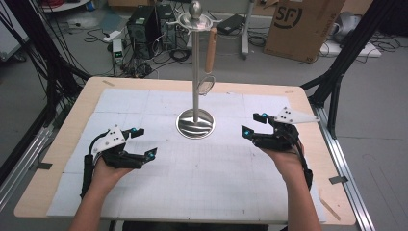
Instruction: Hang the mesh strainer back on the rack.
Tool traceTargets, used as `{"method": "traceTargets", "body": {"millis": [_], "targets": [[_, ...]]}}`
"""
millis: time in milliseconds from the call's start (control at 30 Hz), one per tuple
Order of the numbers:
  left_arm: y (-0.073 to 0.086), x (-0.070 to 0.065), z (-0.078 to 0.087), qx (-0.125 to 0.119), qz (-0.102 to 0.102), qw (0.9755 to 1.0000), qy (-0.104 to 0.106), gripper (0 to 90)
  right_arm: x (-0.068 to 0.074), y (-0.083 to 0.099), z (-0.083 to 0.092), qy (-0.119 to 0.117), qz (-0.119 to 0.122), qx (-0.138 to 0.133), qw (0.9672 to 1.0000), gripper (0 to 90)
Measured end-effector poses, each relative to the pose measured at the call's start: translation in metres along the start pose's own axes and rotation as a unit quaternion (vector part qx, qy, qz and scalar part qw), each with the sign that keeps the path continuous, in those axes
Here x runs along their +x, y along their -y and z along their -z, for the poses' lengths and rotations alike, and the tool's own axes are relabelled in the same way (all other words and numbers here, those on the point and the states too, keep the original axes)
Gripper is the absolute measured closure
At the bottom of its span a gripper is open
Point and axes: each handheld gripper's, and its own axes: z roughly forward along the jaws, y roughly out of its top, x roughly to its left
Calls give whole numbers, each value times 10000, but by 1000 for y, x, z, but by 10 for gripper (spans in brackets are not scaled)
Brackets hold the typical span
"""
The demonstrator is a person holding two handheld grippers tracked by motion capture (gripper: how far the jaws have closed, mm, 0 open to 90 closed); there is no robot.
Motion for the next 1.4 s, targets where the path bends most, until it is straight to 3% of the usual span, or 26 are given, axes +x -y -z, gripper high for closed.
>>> {"method": "traceTargets", "body": {"millis": [633, 1400], "targets": [[2, -1, -3, 42, 18, 10000, 48, 153, 9, 52, 3, 73, -295, 138, 9994, 292], [4, 2, -5, 49, 77, 10000, -18, 152, 11, 75, 7, -106, -497, 288, 9983, 213]]}}
